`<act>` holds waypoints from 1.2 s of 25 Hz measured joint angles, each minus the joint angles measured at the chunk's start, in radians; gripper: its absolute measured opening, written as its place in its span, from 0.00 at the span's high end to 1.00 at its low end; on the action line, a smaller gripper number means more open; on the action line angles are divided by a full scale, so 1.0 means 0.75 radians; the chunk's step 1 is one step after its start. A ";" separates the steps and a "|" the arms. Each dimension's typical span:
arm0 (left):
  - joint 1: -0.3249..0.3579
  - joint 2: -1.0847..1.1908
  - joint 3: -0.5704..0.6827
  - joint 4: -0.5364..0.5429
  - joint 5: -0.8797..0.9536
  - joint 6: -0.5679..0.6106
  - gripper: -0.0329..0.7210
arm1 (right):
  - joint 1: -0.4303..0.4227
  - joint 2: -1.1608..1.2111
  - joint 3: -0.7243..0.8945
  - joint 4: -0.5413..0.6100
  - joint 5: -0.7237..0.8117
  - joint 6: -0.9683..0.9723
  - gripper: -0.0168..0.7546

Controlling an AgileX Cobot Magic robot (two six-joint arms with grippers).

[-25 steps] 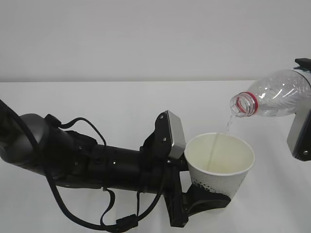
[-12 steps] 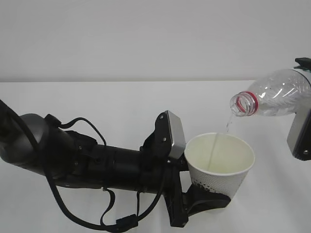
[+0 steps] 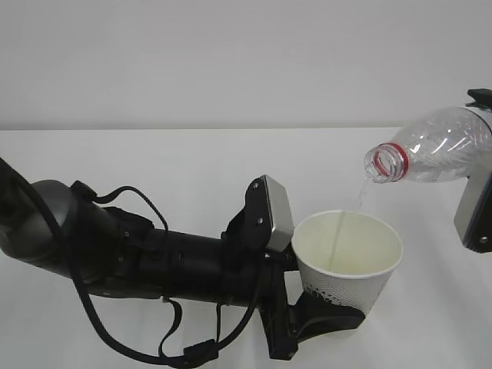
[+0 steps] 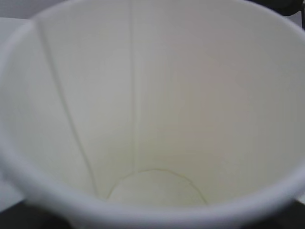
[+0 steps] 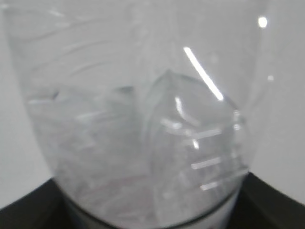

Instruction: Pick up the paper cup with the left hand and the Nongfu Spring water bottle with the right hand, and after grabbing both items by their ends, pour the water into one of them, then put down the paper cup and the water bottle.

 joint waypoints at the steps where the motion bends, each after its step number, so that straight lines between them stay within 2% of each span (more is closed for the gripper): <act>1: 0.000 0.000 0.000 0.000 0.000 0.000 0.25 | 0.000 0.000 0.000 0.000 0.000 0.000 0.31; 30: 0.000 0.000 0.000 0.000 0.000 0.000 0.25 | 0.000 0.000 0.000 0.000 -0.015 0.000 0.31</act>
